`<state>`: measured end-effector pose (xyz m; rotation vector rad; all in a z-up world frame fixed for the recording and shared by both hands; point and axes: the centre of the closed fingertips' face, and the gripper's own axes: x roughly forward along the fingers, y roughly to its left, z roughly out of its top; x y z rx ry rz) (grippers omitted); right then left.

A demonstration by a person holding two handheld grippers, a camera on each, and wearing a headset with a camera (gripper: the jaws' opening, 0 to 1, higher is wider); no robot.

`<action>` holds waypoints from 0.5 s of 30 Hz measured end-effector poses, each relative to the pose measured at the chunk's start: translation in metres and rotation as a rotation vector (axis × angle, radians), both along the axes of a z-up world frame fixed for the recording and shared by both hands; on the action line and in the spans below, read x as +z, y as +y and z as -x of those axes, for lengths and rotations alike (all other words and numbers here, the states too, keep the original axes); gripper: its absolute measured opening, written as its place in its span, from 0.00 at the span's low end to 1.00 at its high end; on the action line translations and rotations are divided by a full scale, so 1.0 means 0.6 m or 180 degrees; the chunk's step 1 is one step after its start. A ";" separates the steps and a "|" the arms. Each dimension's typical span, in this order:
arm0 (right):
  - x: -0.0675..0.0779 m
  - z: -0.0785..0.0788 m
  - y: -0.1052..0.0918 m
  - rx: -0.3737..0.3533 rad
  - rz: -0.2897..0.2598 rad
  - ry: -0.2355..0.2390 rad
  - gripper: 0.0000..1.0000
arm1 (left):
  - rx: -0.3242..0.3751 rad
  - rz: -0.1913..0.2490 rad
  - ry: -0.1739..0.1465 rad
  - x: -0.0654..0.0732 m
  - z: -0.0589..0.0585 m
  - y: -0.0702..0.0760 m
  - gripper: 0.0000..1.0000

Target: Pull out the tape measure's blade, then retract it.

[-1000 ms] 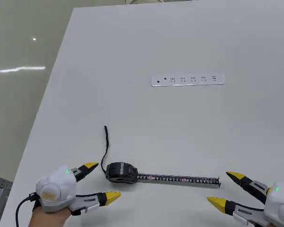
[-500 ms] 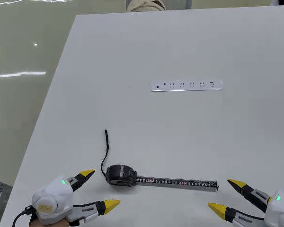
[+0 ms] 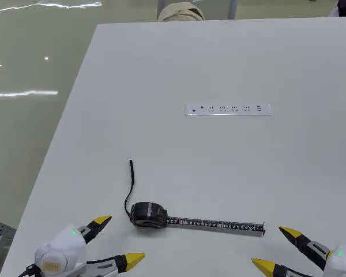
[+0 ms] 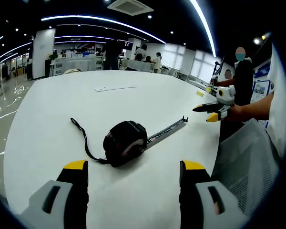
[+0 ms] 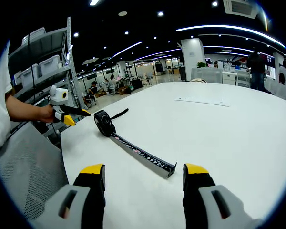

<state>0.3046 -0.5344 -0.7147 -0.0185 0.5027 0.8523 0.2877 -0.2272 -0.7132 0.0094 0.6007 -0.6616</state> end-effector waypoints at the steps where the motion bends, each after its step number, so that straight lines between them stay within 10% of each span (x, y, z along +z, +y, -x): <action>1: -0.001 0.001 -0.002 -0.0015 -0.0002 -0.0002 0.67 | 0.0013 0.0010 0.0019 -0.002 0.003 0.001 0.77; 15: 0.005 0.025 -0.003 -0.0104 -0.0013 -0.0061 0.69 | 0.0122 0.0053 0.0036 -0.005 0.027 0.007 0.80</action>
